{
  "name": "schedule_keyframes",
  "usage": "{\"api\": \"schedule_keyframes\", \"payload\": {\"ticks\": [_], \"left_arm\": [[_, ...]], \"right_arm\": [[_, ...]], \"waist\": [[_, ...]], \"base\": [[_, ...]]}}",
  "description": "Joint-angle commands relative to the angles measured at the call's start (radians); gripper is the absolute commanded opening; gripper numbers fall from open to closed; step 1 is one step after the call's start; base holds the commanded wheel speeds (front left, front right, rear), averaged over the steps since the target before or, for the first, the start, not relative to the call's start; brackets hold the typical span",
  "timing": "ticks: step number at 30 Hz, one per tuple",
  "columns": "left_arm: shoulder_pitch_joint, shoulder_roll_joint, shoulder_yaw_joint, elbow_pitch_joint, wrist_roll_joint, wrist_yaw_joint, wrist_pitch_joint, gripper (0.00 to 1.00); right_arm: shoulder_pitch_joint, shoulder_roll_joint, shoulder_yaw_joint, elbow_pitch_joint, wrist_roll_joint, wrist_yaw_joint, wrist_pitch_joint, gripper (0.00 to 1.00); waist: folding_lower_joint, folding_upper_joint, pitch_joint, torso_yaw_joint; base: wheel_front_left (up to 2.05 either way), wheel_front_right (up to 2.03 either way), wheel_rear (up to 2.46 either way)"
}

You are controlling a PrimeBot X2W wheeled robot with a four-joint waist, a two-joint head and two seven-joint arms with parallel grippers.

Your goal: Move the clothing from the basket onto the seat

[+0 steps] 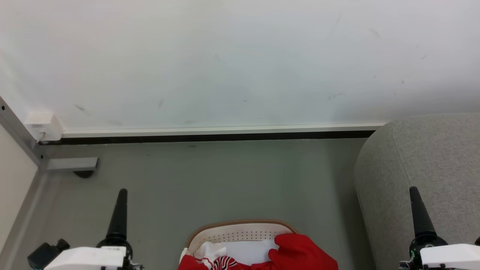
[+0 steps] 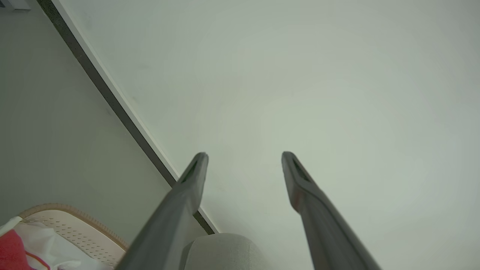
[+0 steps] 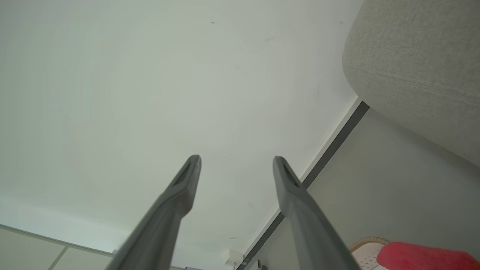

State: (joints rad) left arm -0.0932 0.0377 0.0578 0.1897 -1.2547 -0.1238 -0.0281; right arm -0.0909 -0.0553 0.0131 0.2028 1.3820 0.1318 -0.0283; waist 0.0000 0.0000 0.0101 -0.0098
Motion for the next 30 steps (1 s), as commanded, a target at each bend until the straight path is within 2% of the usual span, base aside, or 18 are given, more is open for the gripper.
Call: {"api": "schedule_keyframes", "payload": {"ticks": [1, 20, 30], "left_arm": [[-0.023, 0.008, 0.000, -0.021, 0.049, -0.001, -0.012, 1.00], [-0.019, 0.011, -0.059, -0.058, 0.460, 0.062, -0.076, 1.00], [-0.020, 0.012, -0.094, -0.048, 0.638, 0.091, -0.105, 1.00]], "right_arm": [[-0.029, -0.007, 0.007, -0.023, -0.051, -0.001, -0.012, 1.00], [-0.040, -0.020, 0.050, -0.008, -0.470, -0.001, -0.076, 1.00], [-0.046, -0.026, 0.070, -0.009, -0.666, -0.001, -0.105, 1.00]], "waist": [[0.0000, 0.0000, 0.000, -0.001], [0.0000, 0.0000, -0.001, -0.003], [0.0000, 0.0000, -0.004, -0.008]], "base": [[0.00, 0.00, 0.00], [0.00, 0.00, 0.00], [0.00, 0.00, 0.00]]}}
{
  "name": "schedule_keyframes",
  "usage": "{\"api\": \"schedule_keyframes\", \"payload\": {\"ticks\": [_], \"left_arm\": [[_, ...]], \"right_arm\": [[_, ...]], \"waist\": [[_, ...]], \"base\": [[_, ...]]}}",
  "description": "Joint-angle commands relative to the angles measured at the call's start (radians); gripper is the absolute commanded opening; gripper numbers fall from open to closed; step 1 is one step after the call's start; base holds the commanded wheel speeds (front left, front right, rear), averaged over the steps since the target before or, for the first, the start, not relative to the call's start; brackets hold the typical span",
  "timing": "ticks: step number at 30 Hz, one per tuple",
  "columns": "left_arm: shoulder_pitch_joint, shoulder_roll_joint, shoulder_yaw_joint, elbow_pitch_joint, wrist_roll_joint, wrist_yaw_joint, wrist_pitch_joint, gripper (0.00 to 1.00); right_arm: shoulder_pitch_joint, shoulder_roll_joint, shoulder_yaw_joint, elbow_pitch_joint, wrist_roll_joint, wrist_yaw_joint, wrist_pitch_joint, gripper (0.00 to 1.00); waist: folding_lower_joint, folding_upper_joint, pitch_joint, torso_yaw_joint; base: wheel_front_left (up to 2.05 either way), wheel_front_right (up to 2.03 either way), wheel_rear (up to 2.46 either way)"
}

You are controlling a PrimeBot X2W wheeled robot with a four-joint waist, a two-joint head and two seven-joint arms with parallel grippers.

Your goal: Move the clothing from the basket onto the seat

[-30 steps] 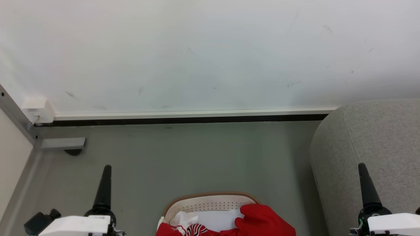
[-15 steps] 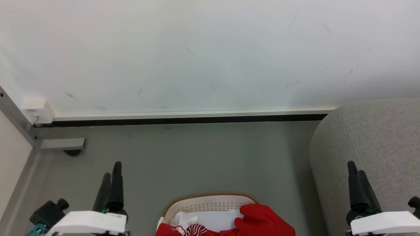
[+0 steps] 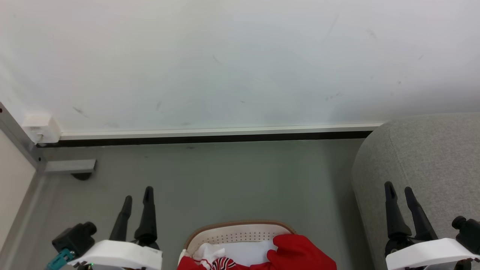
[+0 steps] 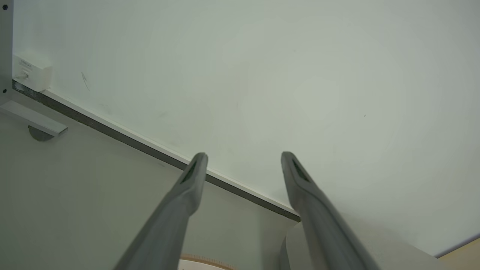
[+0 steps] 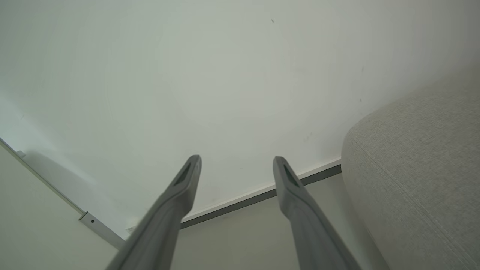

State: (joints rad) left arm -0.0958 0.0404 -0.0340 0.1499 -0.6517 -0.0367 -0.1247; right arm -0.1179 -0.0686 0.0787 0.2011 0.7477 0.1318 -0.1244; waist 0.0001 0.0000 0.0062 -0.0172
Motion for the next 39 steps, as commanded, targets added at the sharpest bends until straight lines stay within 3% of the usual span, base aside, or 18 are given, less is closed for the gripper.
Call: {"api": "schedule_keyframes", "payload": {"ticks": [1, 17, 39], "left_arm": [[-0.017, 0.009, -0.005, -0.006, 0.052, 0.009, -0.012, 1.00], [-0.020, 0.011, -0.034, 0.019, 0.245, 0.048, -0.053, 1.00], [-0.015, 0.012, -0.049, 0.016, 0.428, 0.072, -0.101, 1.00]], "right_arm": [[-0.018, -0.013, 0.008, -0.006, -0.051, -0.001, -0.012, 1.00], [-0.019, -0.013, 0.018, 0.006, -0.247, -0.001, -0.053, 1.00], [-0.027, -0.005, 0.046, 0.015, -0.412, -0.002, -0.101, 1.00]], "waist": [[0.0000, 0.0000, -0.001, -0.002], [0.0000, 0.0000, -0.005, -0.003], [0.0000, 0.0000, -0.005, -0.009]], "base": [[0.00, 0.00, 0.00], [0.00, 0.00, 0.00], [0.00, 0.00, 0.00]]}}
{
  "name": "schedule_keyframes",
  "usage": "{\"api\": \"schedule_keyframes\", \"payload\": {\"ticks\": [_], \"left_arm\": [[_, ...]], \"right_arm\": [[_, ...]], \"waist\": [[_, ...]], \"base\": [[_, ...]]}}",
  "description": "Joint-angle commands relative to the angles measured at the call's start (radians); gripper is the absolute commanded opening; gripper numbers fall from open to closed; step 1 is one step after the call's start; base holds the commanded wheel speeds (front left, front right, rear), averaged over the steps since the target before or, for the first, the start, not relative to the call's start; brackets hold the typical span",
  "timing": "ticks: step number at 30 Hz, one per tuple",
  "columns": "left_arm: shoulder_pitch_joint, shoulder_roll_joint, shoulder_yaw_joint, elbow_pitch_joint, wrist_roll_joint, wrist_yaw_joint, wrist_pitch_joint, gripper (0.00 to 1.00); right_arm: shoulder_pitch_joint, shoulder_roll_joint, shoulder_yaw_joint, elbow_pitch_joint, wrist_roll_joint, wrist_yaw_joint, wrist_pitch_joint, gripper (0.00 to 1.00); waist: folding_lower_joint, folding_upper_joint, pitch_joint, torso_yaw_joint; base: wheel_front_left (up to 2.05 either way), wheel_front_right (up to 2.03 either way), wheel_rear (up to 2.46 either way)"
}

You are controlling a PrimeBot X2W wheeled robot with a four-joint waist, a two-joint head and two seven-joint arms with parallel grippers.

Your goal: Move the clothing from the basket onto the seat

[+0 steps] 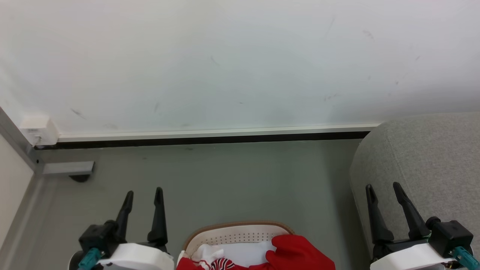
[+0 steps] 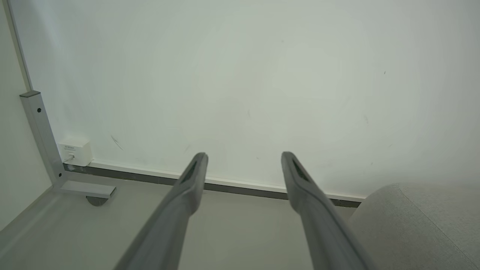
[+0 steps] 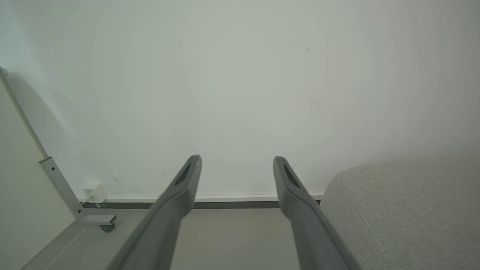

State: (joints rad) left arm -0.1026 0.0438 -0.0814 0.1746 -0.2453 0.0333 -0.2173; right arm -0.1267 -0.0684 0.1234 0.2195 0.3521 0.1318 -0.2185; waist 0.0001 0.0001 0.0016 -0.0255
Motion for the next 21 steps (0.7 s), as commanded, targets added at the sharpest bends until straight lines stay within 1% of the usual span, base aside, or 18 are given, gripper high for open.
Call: {"api": "schedule_keyframes", "payload": {"ticks": [1, 11, 21], "left_arm": [[-0.008, 0.009, -0.002, -0.008, 0.029, 0.003, -0.010, 1.00], [-0.014, 0.010, -0.006, 0.002, 0.085, 0.004, -0.028, 1.00], [-0.015, 0.010, -0.016, -0.001, 0.151, 0.013, -0.044, 1.00]], "right_arm": [[-0.019, -0.005, 0.003, -0.004, -0.023, -0.002, -0.008, 1.00], [-0.018, -0.002, 0.011, -0.014, -0.078, -0.002, -0.026, 1.00], [-0.016, 0.001, 0.018, -0.027, -0.132, -0.002, -0.043, 1.00]], "waist": [[0.0000, -0.0001, 0.000, -0.001], [0.0000, -0.0001, 0.001, -0.003], [-0.0001, -0.0001, 0.000, -0.001]], "base": [[0.00, 0.00, 0.00], [0.00, 0.00, 0.00], [0.00, 0.00, 0.00]]}}
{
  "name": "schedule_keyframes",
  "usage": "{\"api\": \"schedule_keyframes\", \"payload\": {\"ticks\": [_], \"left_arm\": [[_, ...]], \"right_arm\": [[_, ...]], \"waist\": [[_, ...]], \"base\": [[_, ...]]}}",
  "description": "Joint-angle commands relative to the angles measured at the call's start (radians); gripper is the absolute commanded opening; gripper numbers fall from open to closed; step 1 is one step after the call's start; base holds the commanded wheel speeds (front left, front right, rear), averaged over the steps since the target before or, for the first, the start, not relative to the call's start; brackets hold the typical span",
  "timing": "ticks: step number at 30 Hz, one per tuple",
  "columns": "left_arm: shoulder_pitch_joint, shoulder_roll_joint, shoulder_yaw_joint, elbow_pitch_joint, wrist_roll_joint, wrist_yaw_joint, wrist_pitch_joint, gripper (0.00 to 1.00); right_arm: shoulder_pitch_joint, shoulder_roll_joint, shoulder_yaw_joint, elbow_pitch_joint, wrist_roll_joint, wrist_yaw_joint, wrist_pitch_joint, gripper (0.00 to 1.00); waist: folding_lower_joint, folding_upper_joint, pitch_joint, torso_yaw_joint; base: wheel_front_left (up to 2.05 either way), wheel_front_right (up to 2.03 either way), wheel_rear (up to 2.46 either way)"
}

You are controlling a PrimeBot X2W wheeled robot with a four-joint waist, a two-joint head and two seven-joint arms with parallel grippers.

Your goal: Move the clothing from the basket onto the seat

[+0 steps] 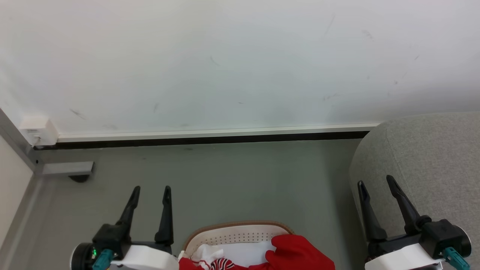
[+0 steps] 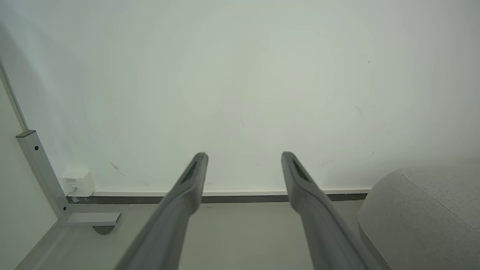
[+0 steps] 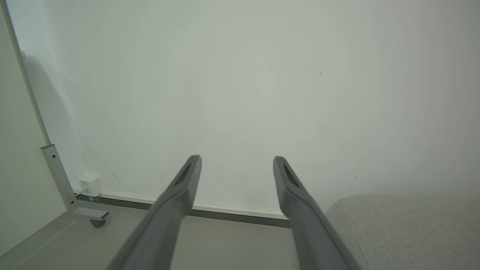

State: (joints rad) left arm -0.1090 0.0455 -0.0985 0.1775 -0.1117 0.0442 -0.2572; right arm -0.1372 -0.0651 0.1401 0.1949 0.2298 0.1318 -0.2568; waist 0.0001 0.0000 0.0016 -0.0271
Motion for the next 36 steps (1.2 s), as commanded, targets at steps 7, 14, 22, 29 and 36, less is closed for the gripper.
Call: {"api": "schedule_keyframes", "payload": {"ticks": [7, 14, 22, 29, 36], "left_arm": [[-0.007, 0.008, 0.003, -0.005, 0.023, 0.005, -0.009, 1.00], [-0.005, 0.008, 0.005, -0.007, 0.014, 0.003, -0.008, 1.00], [-0.006, 0.008, 0.006, -0.005, 0.005, 0.002, -0.008, 1.00], [-0.001, 0.008, 0.006, 0.003, -0.002, -0.002, -0.008, 1.00], [0.000, 0.008, 0.011, 0.038, -0.013, -0.011, -0.008, 1.00]], "right_arm": [[-0.001, 0.001, 0.001, -0.008, -0.020, -0.002, -0.009, 1.00], [0.000, 0.002, 0.001, -0.008, -0.015, -0.002, -0.009, 1.00], [-0.004, 0.003, 0.001, -0.005, -0.007, -0.002, -0.009, 1.00], [-0.008, 0.005, 0.001, 0.001, 0.003, -0.002, -0.008, 1.00], [-0.013, 0.005, 0.000, 0.003, 0.005, -0.002, -0.007, 1.00]], "waist": [[-0.0001, 0.0000, 0.001, 0.002], [-0.0001, 0.0000, 0.001, 0.002], [-0.0001, 0.0000, 0.001, 0.000], [-0.0001, 0.0000, 0.005, -0.015], [-0.0001, 0.0000, 0.021, -0.060]], "base": [[0.00, 0.00, 0.00], [0.00, 0.00, 0.00], [0.00, 0.00, 0.00], [0.00, 0.00, 0.00], [0.00, 0.00, 0.00]]}}
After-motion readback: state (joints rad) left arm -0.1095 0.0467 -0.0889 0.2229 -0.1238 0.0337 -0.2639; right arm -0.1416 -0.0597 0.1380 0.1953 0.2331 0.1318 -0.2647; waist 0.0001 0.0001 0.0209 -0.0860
